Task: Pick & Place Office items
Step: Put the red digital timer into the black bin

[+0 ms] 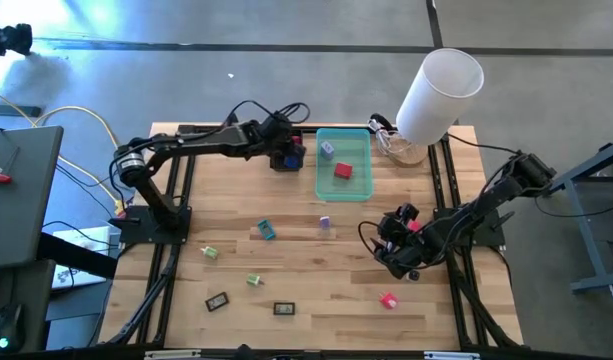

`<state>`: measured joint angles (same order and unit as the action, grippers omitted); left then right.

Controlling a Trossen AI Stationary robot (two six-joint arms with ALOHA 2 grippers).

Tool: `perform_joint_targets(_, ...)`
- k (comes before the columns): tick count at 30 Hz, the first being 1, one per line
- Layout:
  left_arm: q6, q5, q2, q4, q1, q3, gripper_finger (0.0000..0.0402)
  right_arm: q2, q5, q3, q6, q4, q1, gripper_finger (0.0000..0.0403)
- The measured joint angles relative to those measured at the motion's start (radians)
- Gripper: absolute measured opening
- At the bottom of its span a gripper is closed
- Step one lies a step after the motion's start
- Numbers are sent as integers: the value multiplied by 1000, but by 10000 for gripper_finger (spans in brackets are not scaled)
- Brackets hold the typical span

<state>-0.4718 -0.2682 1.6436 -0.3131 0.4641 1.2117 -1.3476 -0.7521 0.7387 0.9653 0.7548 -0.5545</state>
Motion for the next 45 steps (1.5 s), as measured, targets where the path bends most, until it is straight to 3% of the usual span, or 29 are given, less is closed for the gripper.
perform_joint_targets(7, -12, -16, 15, -2, 71, 18, 53, 0, -34, 0, -2, 5, 5, 391)
perform_joint_targets(15, -26, 90, 70, -16, 88, 18, 53, 0, -57, 0, -49, 1, 33, 391)
perform_joint_targets(24, -77, 23, 70, -63, 74, 18, 53, 0, -81, 0, -76, -5, 45, 391)
perform_joint_targets(28, -94, -54, 75, -76, 60, 18, 53, 0, -79, 0, -76, -7, 45, 391)
perform_joint_targets(45, -101, -58, 138, -64, 61, 13, 53, 0, -52, 0, -72, -13, 44, 391)
